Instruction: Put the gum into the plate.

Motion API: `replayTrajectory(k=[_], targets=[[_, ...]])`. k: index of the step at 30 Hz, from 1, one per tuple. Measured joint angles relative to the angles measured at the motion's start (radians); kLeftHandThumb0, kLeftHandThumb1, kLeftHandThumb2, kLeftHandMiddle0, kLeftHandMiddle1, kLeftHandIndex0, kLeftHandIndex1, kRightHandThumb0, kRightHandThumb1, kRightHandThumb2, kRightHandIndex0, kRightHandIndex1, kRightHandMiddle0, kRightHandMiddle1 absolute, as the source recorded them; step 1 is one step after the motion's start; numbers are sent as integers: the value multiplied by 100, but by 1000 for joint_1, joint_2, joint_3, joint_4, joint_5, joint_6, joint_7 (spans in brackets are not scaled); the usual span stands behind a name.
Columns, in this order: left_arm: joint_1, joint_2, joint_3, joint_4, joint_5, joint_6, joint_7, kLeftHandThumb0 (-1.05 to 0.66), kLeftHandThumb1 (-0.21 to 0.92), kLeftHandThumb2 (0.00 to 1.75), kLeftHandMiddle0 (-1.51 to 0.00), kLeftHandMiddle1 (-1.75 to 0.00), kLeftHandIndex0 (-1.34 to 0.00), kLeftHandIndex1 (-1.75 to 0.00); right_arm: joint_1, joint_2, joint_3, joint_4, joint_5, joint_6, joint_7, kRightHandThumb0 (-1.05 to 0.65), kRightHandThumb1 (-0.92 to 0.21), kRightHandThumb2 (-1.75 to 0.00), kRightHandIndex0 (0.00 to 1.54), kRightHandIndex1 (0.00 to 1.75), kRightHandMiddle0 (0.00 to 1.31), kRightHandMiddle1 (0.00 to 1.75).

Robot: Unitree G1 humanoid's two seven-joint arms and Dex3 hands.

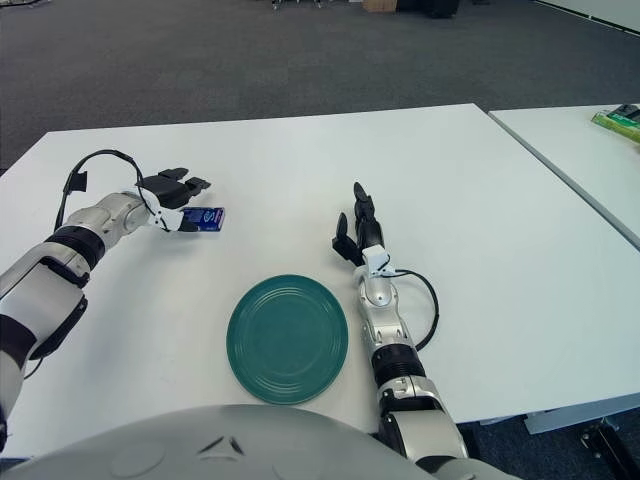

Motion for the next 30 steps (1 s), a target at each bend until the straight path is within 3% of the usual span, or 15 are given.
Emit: replayTrajectory(k=[15, 24, 26, 27, 28, 29, 30], targets=[[-3, -28, -5, 65, -8, -22, -78, -105, 92, 42, -4, -1, 0, -52, -16, -8, -2, 28, 0, -10, 0, -94, -92, -92, 11, 1, 0, 17], [-13, -48, -36, 74, 5, 7, -83, -105, 92, 35, -4, -1, 0, -50, -23, -14, -6, 46, 1, -16, 0, -93, -92, -90, 10, 0, 0, 18], [-15, -54, -51, 80, 12, 18, -77, -105, 92, 31, -3, -27, 0, -63, -24, -14, -6, 50, 1, -17, 0, -92, -92, -90, 10, 0, 0, 17], [-16, -59, -61, 87, 19, 27, -66, -102, 92, 25, -2, -64, 0, -90, -25, -14, -6, 52, 1, -17, 0, -92, -92, -90, 9, 0, 0, 17], [-16, -64, -71, 94, 25, 35, -54, -101, 92, 23, -1, -78, 0, -100, -26, -14, -6, 54, 1, -17, 0, -92, -92, -90, 9, 0, 0, 17], [-16, -70, -81, 101, 30, 45, -34, -96, 91, 18, -1, -105, 0, -119, -26, -14, -7, 57, 1, -17, 0, -91, -92, -90, 9, 0, 0, 17], [-16, -77, -89, 106, 35, 55, -15, -94, 90, 16, -1, -116, 0, -126, -26, -14, -7, 58, 1, -17, 0, -91, -92, -90, 8, 0, 0, 17]])
